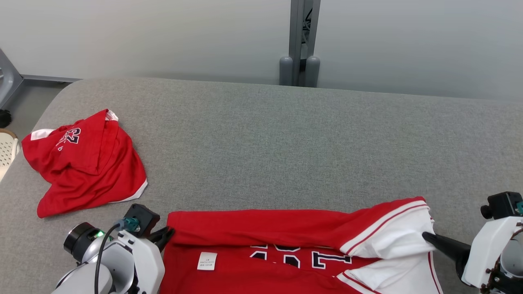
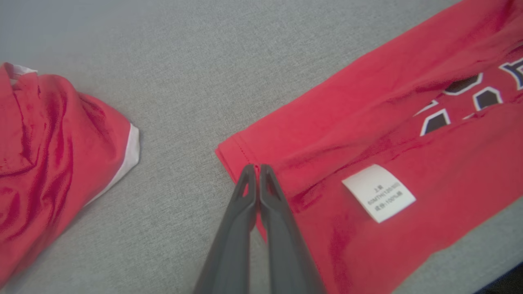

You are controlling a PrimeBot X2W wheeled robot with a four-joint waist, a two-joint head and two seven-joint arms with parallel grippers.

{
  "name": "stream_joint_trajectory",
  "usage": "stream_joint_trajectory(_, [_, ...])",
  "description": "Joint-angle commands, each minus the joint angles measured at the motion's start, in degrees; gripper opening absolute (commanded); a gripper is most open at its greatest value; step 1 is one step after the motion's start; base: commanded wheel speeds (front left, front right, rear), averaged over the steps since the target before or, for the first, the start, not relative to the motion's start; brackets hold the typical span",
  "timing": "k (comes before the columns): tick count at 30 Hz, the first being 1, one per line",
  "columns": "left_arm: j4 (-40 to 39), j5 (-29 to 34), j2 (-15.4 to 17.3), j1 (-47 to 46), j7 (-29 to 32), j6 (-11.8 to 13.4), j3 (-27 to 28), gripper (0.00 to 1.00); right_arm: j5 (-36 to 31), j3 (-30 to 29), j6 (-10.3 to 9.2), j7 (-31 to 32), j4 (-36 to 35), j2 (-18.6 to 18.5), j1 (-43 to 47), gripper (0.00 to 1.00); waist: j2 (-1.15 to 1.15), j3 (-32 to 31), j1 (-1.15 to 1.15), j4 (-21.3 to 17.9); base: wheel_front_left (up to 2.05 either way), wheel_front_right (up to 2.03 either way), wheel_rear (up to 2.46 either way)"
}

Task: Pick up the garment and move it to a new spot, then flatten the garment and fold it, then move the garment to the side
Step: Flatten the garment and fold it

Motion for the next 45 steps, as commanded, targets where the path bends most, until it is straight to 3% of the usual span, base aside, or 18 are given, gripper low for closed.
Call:
stream_joint_trajectory(1, [-0.4, 0.2, 0.8, 0.6, 0.3, 0.4, -0.1, 0.00, 0.9, 0.1, 0.01, 0.9, -0.5, -0.5, 0.8, 0.00, 0.00, 0.0, 0.00, 0.0, 0.00, 0.00, 0.00])
stream_joint_trajectory(21, [-1.8, 0.9, 2.0, 1.6, 2.3, 0.8, -2.4, 0.00, 5.6, 1.6, 0.01, 8.2, -5.2, -3.9, 2.6, 0.00, 0.00, 0.5, 0.00, -0.4, 0.00, 0.00, 0.00])
stream_joint_trajectory(22, [-1.8, 0.8, 2.0, 1.7, 2.5, 0.8, -2.5, 0.00, 5.8, 1.8, 0.01, 8.4, -5.0, -3.7, 2.7, 0.16, 0.00, 0.5, 0.00, -0.4, 0.00, 0.00, 0.00])
stream_joint_trajectory(23, [-1.7, 0.6, 1.9, 1.9, 2.6, 0.7, -2.6, 0.03, 6.0, 1.8, 0.01, 8.4, -4.6, -3.7, 2.8, 0.81, 0.00, 0.5, 0.00, -0.4, 0.00, 0.00, 0.00])
stream_joint_trajectory(24, [-1.5, 0.3, 1.9, 2.1, 3.1, 0.7, -2.7, 0.24, 6.7, 2.0, 0.01, 8.8, -3.9, -3.5, 3.0, 1.00, 0.00, 0.4, 0.00, -0.4, 0.00, 0.00, 0.00])
stream_joint_trajectory(25, [-1.3, 0.0, 1.9, 2.2, 3.5, 0.8, -2.8, 0.53, 7.2, 2.3, 0.01, 9.3, -3.6, -3.3, 3.1, 1.00, 0.00, 0.3, 0.00, -0.4, 0.00, 0.00, 0.00])
stream_joint_trajectory(26, [-1.4, 0.0, 2.0, 2.3, 3.7, 0.9, -2.8, 1.00, 7.8, 2.5, 0.01, 9.8, -3.5, -3.2, 2.9, 1.00, 0.00, 0.3, 0.00, -0.4, 0.00, 0.00, 0.00])
stream_joint_trajectory(33, [-1.3, -0.3, 2.8, 2.4, 3.5, 2.9, -1.9, 1.00, 10.1, 4.1, 0.01, 11.8, -4.1, -4.9, 2.5, 1.00, 0.00, -0.9, 0.00, -0.6, 0.00, 0.00, 0.00])
stream_joint_trajectory(38, [-1.7, -0.7, 3.0, 1.9, 1.7, 4.9, -0.2, 1.00, 12.3, 3.3, 0.02, 9.3, -4.4, -7.1, 1.4, 1.00, 0.00, -1.7, 0.00, -0.8, 0.00, 0.00, 0.00])
stream_joint_trajectory(45, [-2.9, -2.0, 1.4, 1.1, -6.5, 10.1, 5.0, 1.00, 9.2, -0.8, 0.01, -5.8, -5.1, -6.7, -1.4, 1.00, 0.00, -2.3, 0.00, -1.2, 0.00, 0.00, 0.00])
